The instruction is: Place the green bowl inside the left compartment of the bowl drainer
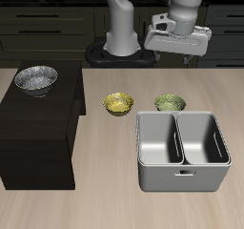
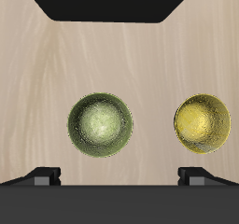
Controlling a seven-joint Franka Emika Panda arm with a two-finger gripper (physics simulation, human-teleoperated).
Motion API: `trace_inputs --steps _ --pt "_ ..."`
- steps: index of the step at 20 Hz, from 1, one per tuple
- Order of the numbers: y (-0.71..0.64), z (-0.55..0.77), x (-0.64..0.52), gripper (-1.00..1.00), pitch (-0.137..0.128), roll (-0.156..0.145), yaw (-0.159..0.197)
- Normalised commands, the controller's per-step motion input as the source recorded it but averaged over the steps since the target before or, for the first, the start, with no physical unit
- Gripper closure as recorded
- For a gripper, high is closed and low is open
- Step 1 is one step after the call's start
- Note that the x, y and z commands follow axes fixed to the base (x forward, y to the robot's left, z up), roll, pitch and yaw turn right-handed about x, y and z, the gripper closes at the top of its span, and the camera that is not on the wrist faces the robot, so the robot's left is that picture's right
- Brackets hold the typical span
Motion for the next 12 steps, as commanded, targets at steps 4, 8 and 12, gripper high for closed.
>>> trace_inputs --steps 4,8,12 --pt "-0.10 -0.11 0.06 -1.00 -0.051 -0.028 -0.001" --pt "-0.10 -0.14 0.07 -1.00 -0.021 -0.025 -0.020" --pt "-0.04 -0.27 0.08 -1.00 0.016 -0.016 -0.029"
